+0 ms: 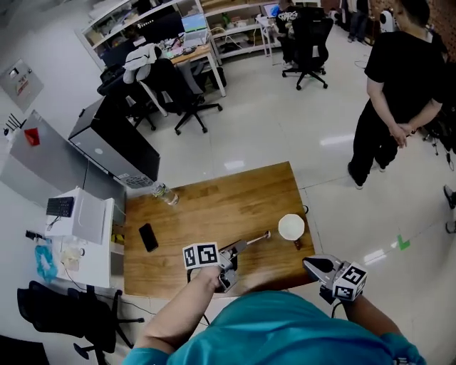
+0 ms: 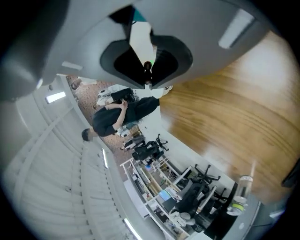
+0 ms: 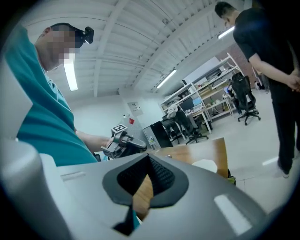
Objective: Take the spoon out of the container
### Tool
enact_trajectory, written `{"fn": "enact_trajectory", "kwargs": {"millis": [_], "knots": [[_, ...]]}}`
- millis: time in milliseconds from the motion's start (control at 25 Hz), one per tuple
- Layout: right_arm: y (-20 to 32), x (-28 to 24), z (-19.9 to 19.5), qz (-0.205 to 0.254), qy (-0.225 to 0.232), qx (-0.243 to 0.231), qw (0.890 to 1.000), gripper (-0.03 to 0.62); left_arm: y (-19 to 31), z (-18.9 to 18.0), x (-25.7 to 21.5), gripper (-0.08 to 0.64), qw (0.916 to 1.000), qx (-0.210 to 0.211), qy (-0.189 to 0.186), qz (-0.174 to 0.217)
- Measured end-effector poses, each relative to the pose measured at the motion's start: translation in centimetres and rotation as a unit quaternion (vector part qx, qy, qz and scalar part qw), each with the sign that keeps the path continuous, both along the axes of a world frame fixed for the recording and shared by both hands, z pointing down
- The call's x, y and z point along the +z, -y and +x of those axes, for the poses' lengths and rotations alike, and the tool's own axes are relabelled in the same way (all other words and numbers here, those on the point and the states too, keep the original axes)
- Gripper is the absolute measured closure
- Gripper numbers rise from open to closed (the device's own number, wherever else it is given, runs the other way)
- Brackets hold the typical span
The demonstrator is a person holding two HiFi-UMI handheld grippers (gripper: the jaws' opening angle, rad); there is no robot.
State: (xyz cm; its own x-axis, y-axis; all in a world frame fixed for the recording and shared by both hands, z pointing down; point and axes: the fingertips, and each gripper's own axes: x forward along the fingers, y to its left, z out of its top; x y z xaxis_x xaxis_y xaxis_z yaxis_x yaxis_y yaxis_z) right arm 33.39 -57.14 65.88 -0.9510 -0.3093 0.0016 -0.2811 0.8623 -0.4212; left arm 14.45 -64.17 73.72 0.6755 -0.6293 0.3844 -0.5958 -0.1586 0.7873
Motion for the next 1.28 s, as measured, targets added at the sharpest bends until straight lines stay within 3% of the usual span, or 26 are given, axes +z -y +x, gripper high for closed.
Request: {"fn": "enact_trajectory", "kwargs": {"millis": [200,360,480,600,720,800,1000,1280], "knots": [[-0.8,-0.7,-4.7,0.07,0.025,-0.035,0.997,0.591,-7.7,-7.3,-3.2,0.512,0.9977,-0.054,-0.026,0.031],[-5.1,-0.7,-13.2,0.087,0.023,-0.05,0.995,0.591,-14.0,-17.2,-2.7,0.512,0.9941,-0.076,-0.051,0.058],[-8.8,-1.2,-19.8,0.093,0.006,-0.038,0.995,0.591,-18.1,-23.9,-4.0,0.512,0.9923,-0.066,-0.072,0.076],[-11.7,-1.1,-25.9,0.075,0.008,-0.005,0.997,0.591,-21.6,-28.8,-4.5,0.512,0.9914,-0.051,-0.11,0.05],[-16.4,-0.6,-32.6,0.062,0.015,0.012,0.998,0.591,-25.2,-34.9,-4.1,0.512,0.9931,0.007,-0.066,0.097],[-20.7,0.1,-36.0,0.065,0.011,0.01,0.998,0.591,-29.1,-37.6,-3.4,0.512,0.992,0.023,-0.064,0.106],[-28.3,-1.1,-36.3,0.086,0.008,0.01,0.996,0.591,-36.9,-39.2,-4.1,0.512,0.9902,0.018,-0.075,0.116],[-39.2,-3.5,-33.4,0.129,0.017,0.003,0.992,0.591,-47.9,-36.1,-6.4,0.512,0.9919,0.006,-0.06,0.111]]}}
